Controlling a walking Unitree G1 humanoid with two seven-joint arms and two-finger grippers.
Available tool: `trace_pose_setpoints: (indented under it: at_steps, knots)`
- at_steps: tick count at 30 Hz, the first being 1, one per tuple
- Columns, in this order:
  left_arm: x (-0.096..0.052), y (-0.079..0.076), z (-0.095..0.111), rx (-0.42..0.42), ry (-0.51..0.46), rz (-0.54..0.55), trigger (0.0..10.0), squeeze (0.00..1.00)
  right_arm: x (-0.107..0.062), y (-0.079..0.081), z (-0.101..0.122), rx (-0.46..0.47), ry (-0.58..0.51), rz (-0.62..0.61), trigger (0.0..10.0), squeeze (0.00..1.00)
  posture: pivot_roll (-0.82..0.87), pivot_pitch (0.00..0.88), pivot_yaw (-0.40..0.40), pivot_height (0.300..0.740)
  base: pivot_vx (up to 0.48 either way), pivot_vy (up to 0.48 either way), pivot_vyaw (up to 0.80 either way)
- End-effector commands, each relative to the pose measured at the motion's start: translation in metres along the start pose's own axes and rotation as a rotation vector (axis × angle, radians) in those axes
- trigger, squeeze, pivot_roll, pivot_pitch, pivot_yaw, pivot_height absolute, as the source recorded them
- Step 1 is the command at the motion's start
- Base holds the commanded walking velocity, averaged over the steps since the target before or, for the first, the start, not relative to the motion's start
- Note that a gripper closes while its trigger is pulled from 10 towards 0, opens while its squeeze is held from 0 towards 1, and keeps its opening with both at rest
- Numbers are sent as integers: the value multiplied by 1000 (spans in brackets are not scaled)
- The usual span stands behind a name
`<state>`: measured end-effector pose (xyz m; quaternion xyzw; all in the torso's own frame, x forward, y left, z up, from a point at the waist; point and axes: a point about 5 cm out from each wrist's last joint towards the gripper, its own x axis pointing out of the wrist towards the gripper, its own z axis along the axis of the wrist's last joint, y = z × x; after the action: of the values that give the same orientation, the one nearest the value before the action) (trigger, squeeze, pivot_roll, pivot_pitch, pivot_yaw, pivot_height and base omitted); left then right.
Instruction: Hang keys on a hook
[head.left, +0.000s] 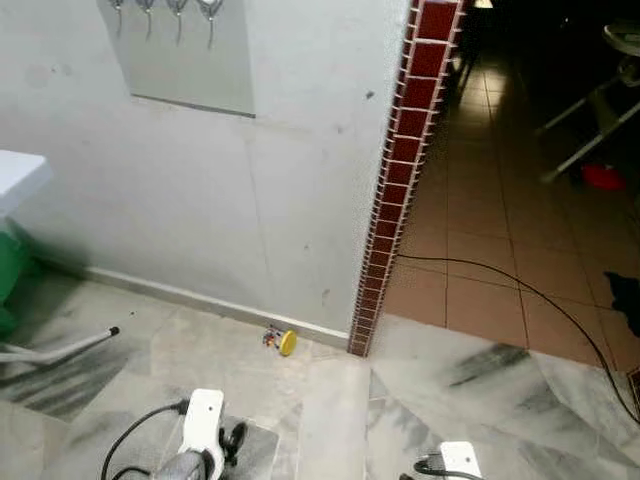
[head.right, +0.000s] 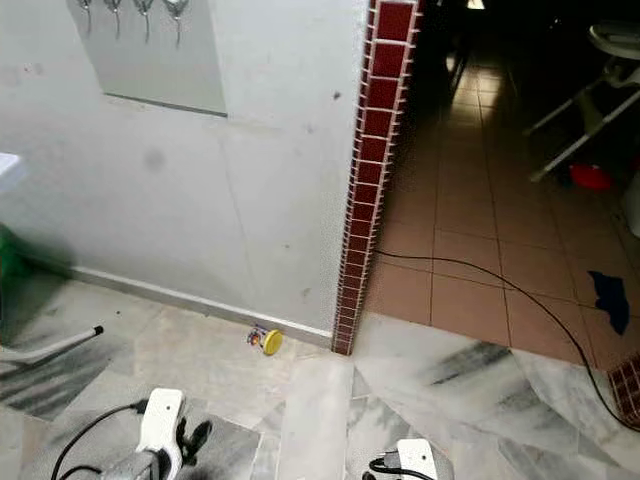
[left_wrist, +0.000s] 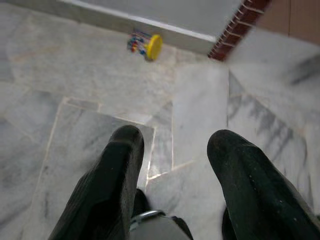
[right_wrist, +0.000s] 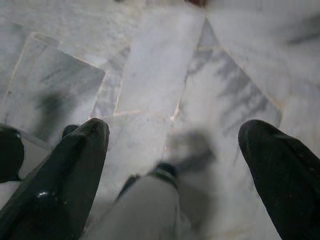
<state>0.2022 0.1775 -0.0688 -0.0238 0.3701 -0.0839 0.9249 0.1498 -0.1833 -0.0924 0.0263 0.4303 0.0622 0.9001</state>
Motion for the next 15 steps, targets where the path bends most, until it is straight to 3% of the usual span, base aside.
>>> trace_pose_setpoints:
  at_steps: [1, 15]
  knots:
    - [-2, 1, -5, -3, 19, 3, 10000, 0, -1, 0, -2, 3, 5, -4, 10000, 0, -133, 0, -16, 724, 0, 0, 800]
    - [1, 1, 2, -3, 4, 1, 10000, 0, 1, 2, 1, 16, -1, -8, 10000, 0, -135, 0, -4, 724, 0, 0, 800]
